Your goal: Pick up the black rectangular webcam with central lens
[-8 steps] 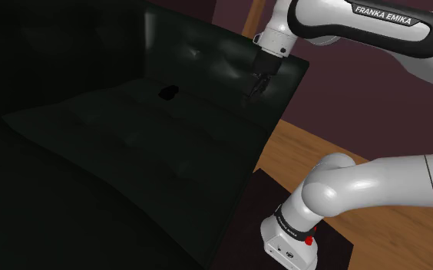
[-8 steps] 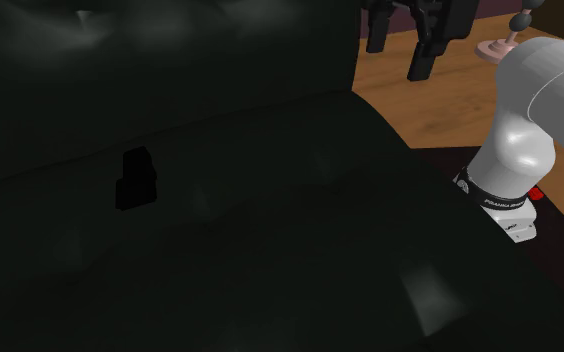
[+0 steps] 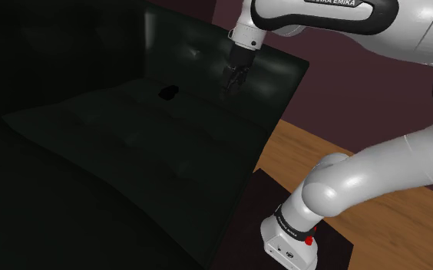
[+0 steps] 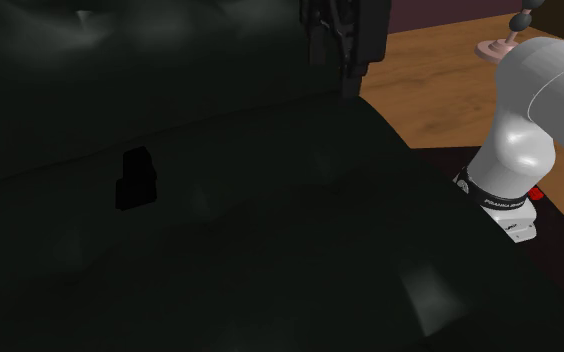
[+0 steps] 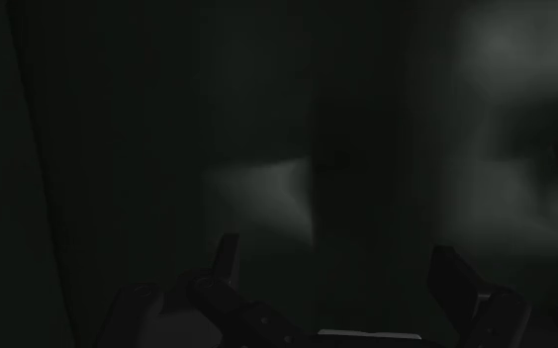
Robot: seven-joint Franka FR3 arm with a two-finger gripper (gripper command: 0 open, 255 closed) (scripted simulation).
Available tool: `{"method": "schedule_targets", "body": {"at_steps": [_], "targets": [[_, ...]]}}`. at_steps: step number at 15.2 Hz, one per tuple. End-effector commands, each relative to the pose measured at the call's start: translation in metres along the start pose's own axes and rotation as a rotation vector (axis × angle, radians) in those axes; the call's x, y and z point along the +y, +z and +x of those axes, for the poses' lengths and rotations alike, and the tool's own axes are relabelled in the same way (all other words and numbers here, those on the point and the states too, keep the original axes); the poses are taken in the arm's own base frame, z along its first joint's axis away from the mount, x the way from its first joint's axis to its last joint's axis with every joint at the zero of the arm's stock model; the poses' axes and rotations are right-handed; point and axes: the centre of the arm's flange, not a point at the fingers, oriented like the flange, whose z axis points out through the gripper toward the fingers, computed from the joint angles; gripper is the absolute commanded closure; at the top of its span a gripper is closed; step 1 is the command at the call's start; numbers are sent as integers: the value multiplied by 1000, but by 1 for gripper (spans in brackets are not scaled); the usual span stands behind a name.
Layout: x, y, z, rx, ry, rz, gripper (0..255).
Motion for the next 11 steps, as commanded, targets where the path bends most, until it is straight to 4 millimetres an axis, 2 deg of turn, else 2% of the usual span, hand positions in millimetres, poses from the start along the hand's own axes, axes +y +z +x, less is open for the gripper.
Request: {"method": "schedule_targets", "body": {"at_steps": [1, 11], "targets": [[3, 6, 30, -16, -13, -7, 0], [5, 33, 170, -89, -76, -45, 0]]}}
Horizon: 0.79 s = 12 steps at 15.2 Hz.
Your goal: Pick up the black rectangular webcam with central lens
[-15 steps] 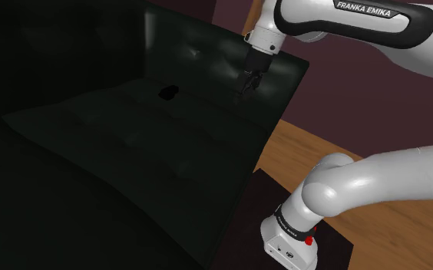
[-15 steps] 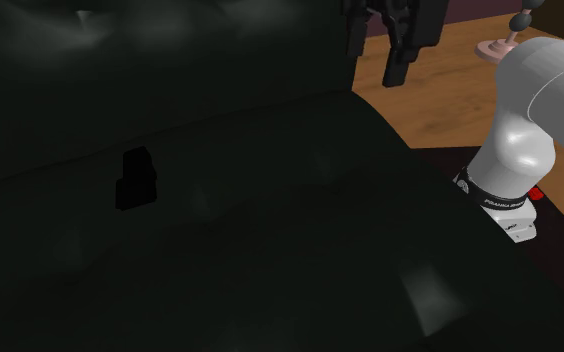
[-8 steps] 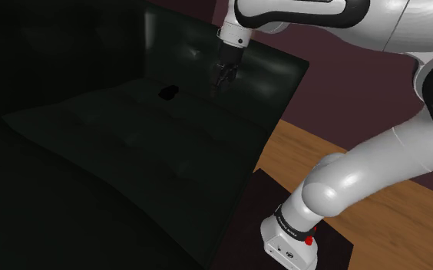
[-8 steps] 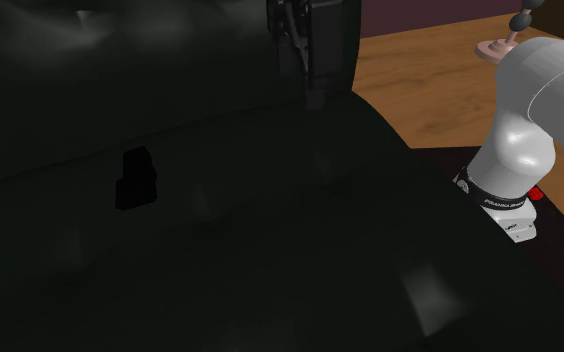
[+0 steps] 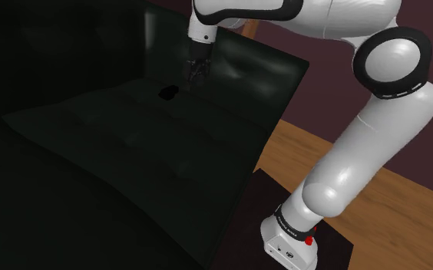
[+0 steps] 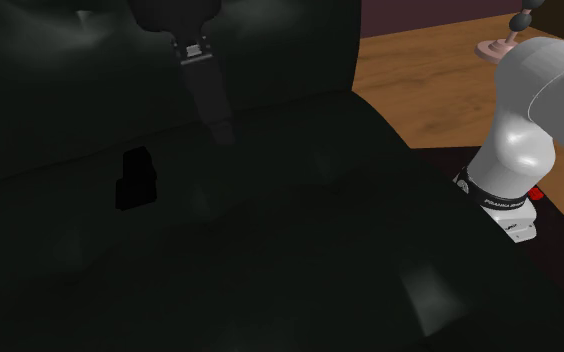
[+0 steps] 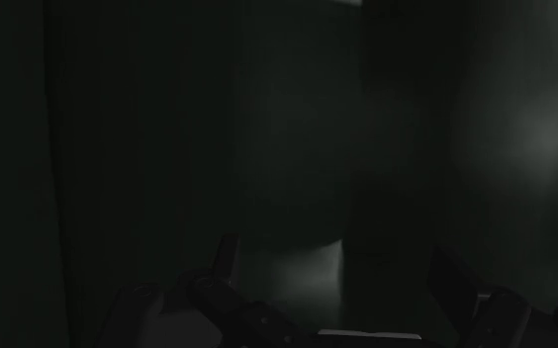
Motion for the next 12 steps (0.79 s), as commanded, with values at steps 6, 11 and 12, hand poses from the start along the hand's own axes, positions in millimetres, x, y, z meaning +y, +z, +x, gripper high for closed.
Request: {"method": "schedule_targets", "body": {"at_steps": [6, 11, 12], "targets": [[6, 15, 102, -52, -44, -26, 0], [6, 27, 160, -82, -70, -42, 0], [6, 32, 161, -82, -70, -42, 0]]}}
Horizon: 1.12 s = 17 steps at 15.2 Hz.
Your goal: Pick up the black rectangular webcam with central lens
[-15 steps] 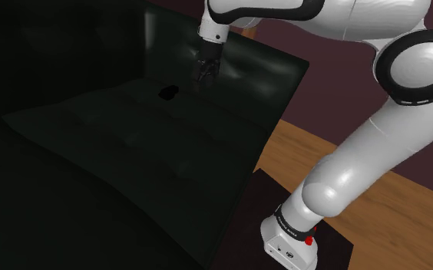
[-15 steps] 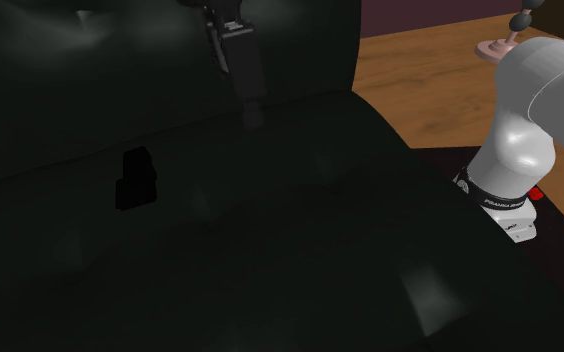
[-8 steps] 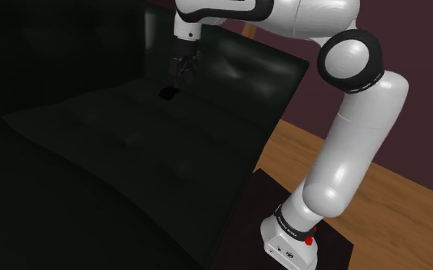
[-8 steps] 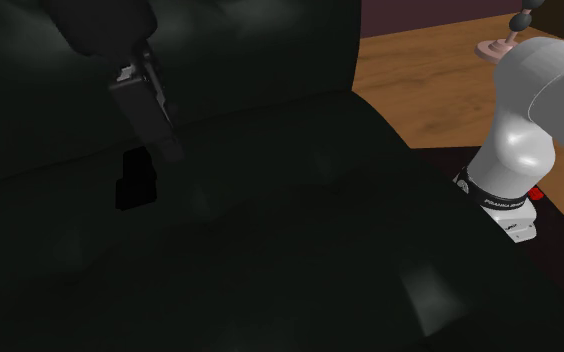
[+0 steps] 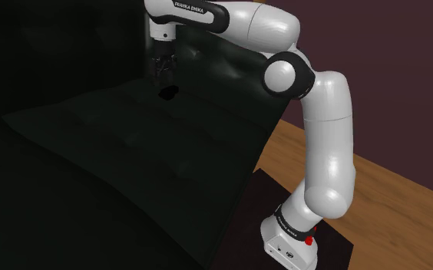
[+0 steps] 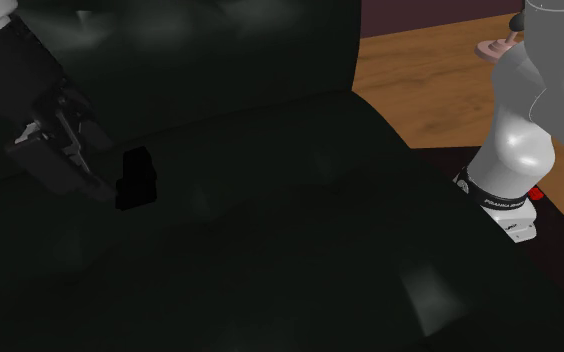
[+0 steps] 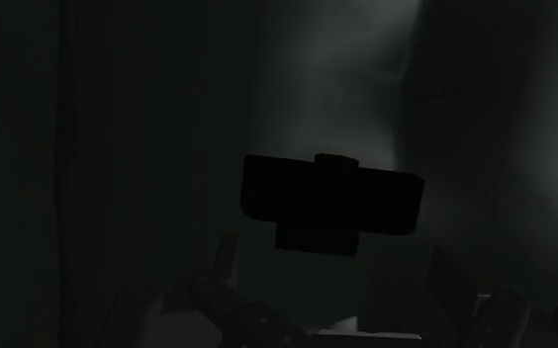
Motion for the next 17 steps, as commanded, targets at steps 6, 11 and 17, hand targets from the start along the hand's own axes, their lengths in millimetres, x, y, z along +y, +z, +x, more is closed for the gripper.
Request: {"method": "schedule_targets", "body": {"at_steps": [6, 11, 17], "targets": [[2, 37, 10, -2, -1, -1, 0], [3, 38, 10, -2, -1, -1, 255], [3, 38, 10, -2, -1, -1, 255]]}}
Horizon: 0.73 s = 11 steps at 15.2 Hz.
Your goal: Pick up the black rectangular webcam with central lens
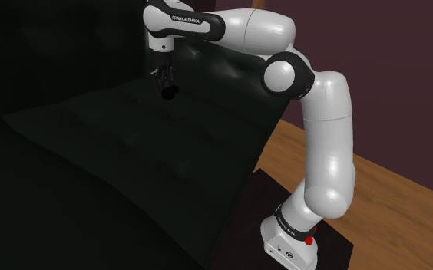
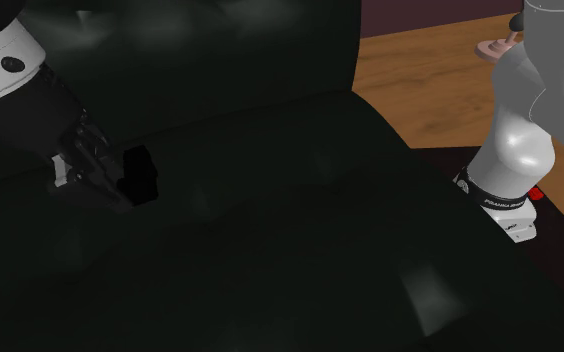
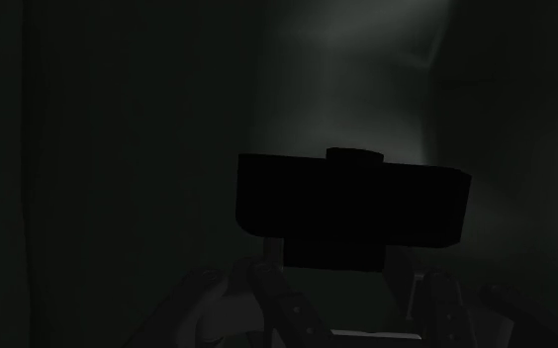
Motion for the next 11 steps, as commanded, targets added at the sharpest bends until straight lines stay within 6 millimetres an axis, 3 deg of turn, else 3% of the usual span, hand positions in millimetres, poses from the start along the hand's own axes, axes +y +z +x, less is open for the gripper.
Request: {"method": "schedule_targets", "body": {"at_steps": [1, 11], "targets": [[-1, -1, 0, 0, 0, 0, 255], [-1, -52, -10, 0, 0, 0, 255]]}}
